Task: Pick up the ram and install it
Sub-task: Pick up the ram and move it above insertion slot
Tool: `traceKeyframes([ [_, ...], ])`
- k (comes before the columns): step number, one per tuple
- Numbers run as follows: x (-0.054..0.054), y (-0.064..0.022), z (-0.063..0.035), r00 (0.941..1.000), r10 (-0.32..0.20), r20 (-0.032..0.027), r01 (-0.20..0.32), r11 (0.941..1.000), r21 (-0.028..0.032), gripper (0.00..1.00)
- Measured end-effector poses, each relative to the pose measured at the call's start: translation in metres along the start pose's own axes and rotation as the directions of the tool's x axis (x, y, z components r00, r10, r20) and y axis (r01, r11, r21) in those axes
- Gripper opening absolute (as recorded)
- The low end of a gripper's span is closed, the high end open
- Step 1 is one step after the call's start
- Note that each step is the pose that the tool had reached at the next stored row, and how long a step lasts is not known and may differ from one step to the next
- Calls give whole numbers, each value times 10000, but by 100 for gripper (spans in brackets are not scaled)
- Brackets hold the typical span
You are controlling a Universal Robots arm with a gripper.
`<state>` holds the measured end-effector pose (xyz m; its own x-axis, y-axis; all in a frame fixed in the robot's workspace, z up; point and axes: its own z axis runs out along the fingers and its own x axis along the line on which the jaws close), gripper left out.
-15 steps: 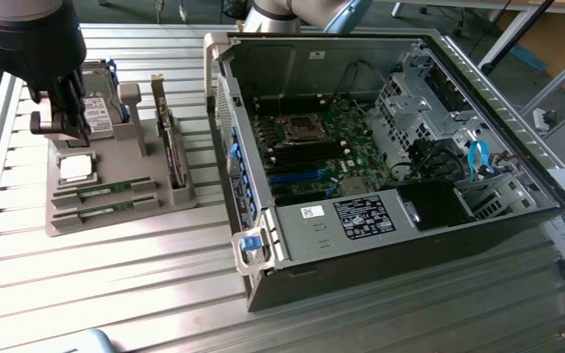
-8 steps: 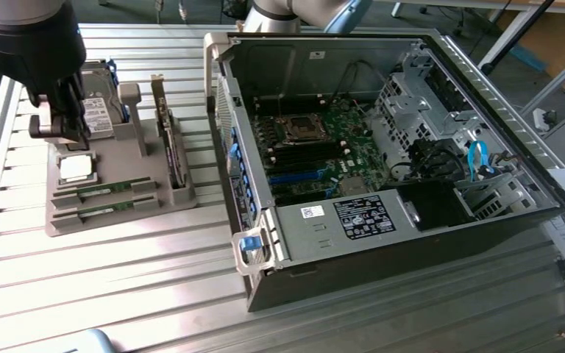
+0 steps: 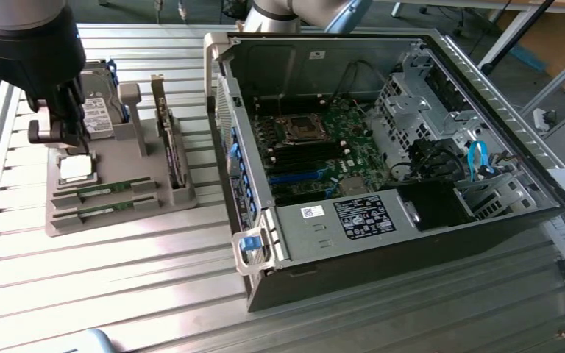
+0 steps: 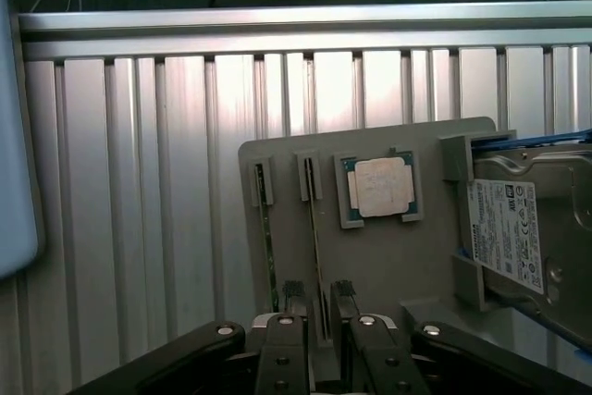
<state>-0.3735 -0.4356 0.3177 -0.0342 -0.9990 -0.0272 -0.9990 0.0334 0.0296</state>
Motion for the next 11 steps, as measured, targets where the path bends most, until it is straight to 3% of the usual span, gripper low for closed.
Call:
traceKeyframes([
  [11, 108, -3, -3, 10000, -1, 0, 1, 10000, 0, 25],
])
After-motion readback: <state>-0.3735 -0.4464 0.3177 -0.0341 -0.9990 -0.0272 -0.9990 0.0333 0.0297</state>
